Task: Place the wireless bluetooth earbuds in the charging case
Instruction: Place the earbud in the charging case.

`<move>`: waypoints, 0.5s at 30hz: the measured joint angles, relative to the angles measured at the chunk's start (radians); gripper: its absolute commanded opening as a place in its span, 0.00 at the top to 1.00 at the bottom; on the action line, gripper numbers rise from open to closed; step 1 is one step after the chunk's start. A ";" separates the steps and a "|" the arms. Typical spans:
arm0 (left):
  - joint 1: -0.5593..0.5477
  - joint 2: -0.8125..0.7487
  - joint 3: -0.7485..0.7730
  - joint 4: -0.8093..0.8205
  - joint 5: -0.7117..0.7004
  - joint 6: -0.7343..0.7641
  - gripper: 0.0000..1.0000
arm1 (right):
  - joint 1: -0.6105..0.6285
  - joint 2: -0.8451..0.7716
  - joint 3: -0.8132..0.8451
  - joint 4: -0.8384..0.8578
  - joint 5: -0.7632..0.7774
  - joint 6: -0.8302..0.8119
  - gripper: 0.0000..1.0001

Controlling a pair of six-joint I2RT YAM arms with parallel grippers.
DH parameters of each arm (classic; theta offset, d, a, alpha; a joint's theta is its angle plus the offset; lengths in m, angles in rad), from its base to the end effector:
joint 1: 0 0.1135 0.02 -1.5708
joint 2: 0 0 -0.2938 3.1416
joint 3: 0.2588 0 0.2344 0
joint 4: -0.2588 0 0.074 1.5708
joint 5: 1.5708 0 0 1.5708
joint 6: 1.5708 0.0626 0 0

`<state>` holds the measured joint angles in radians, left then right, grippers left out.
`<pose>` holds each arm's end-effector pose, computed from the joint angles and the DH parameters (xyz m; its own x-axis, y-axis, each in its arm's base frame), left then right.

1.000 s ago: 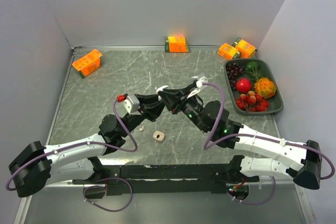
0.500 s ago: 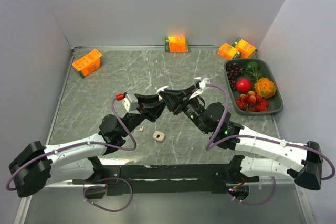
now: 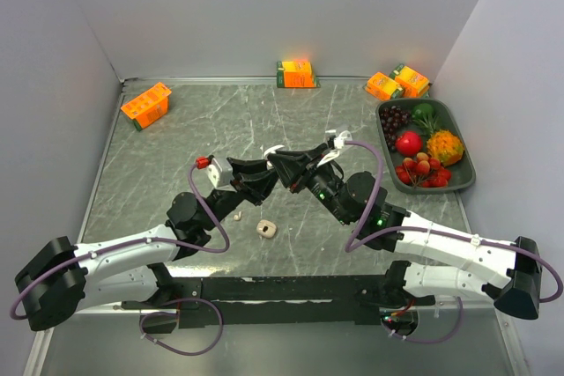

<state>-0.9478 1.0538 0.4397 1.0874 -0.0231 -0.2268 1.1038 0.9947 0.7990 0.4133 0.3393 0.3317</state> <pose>0.1273 -0.1747 0.3496 0.0793 -0.4956 -0.8649 0.8392 0.5014 -0.2104 0.1194 0.1904 0.4034 -0.1347 0.4150 -0.8998 -0.6894 0.6130 0.3859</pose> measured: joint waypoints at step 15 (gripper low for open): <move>0.001 0.000 0.000 -0.013 -0.004 0.003 0.99 | 0.000 0.000 0.018 -0.047 0.003 0.000 0.60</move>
<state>-0.9466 1.0534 0.4400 1.0748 -0.0269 -0.2234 1.1042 0.9943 0.8173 0.3660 0.3424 0.3321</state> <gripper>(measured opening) 0.338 0.394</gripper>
